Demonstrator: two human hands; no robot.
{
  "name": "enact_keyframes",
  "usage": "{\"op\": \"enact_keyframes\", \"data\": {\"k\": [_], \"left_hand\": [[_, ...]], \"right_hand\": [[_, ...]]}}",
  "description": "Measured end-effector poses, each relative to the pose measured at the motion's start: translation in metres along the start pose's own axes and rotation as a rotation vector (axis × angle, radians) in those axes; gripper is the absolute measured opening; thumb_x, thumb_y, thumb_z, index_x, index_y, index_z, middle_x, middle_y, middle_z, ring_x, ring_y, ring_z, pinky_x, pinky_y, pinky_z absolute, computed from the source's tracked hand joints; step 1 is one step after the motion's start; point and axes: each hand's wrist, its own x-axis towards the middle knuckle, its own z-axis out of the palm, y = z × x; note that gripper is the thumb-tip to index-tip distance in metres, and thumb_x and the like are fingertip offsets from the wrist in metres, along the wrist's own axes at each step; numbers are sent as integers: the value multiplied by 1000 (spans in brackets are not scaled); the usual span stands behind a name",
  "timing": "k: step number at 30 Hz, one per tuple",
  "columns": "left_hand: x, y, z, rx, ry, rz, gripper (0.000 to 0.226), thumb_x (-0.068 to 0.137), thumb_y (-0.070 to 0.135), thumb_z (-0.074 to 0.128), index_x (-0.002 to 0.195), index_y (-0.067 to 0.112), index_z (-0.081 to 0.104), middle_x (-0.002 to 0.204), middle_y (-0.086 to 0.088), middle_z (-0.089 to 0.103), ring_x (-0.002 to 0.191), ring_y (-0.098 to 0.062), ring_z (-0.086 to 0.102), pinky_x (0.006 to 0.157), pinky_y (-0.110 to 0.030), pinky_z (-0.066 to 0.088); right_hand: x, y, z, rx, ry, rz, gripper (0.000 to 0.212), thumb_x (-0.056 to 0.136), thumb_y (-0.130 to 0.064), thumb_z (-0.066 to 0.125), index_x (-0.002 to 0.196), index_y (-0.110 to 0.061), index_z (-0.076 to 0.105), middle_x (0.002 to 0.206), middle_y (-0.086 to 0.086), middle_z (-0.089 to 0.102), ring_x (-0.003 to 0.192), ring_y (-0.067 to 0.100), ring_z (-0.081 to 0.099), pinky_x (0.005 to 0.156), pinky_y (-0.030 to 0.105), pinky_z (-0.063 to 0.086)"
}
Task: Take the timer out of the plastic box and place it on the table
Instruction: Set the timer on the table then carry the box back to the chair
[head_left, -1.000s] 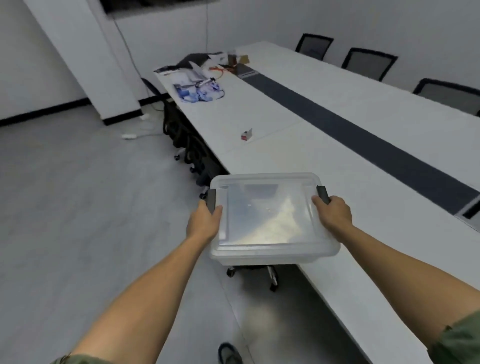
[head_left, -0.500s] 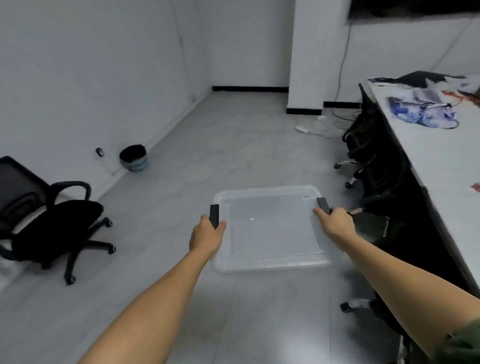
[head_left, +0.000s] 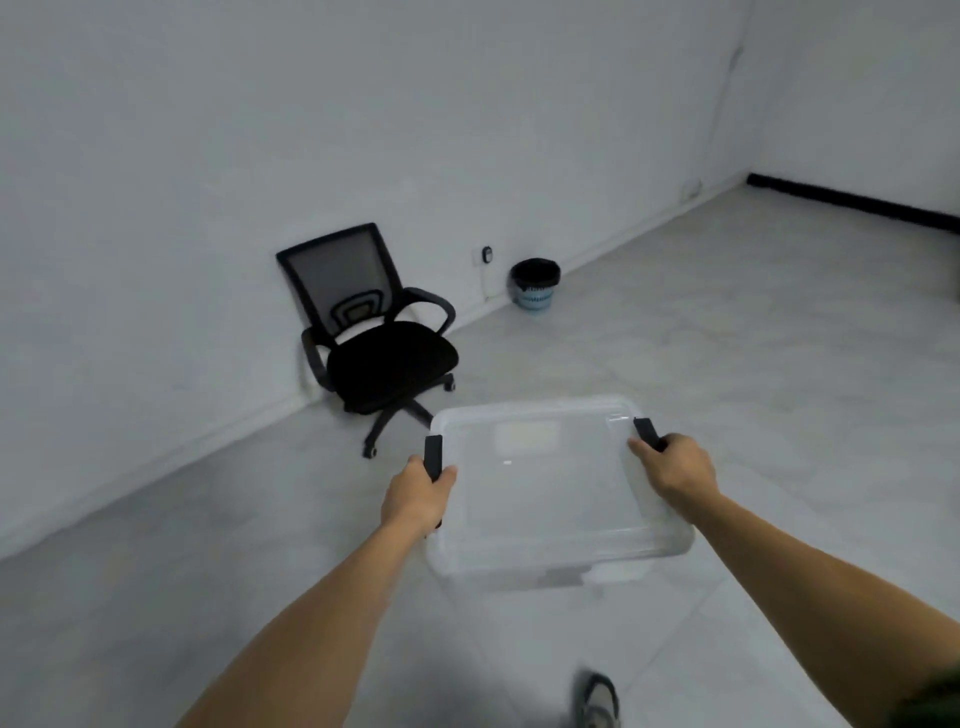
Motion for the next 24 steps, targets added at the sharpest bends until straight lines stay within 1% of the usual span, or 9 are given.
{"op": "enact_keyframes", "data": {"k": [2,4,8,11,14,17,20,22,24], "left_hand": [[44,2,-10,-23,33,-47,35,91,41,54,108,10,59,92,-7,68,82,-26,65,75,-37,55],[86,8,-14,-42,72,-84,33,92,38,55,104,7,61,84,-5,64,78,-26,62,74,-36,53],[161,31,-23,-35,124,-153,32,92,36,54,106,7,58,85,-6,61,86,-30,64,79,-38,53],[209,51,-34,-39,142,-176,23,92,34,54,94,10,55,81,-4,61,81,-27,62,77,-38,53],[260,67,-46,-44,173,-220,26,92,34,55,86,9,54,85,-10,63,77,-27,61,78,-41,53],[308,75,-57,-63,195,-251,26,92,35,56,90,9,54,88,-10,62,79,-27,60,79,-40,53],[365,81,-66,-87,186,-272,25,92,35,56,95,11,54,92,-9,61,87,-29,61,83,-41,53],[416,81,-73,-104,179,-290,31,91,38,56,104,9,56,99,-11,64,93,-30,63,84,-42,53],[462,82,-81,-113,169,-292,36,91,38,57,110,8,56,103,-12,65,93,-30,62,83,-41,52]], "right_hand": [[50,-33,30,-18,-50,-40,45,89,-52,56,97,-8,63,88,12,65,79,32,58,67,34,44],[98,-64,54,-32,-101,-72,46,89,-52,55,98,-7,62,86,11,64,79,32,59,66,34,45],[184,-130,84,-85,-177,-136,45,90,-52,53,101,-9,62,89,10,64,81,31,59,68,34,45],[239,-182,95,-123,-202,-189,46,90,-51,53,105,-9,63,91,10,65,81,30,58,68,33,44],[289,-233,108,-153,-238,-225,45,91,-50,53,109,-9,62,93,10,64,80,30,56,68,32,42],[331,-272,128,-141,-260,-237,45,91,-49,54,111,-9,62,94,10,64,82,30,58,69,33,45],[372,-308,153,-161,-286,-251,45,91,-48,54,112,-10,61,94,9,64,83,29,59,70,35,46],[410,-337,176,-155,-291,-249,44,91,-47,54,112,-9,61,94,10,64,82,28,59,68,34,45],[439,-365,198,-169,-296,-254,42,91,-46,54,111,-9,61,93,10,64,82,28,59,67,33,45]]}}
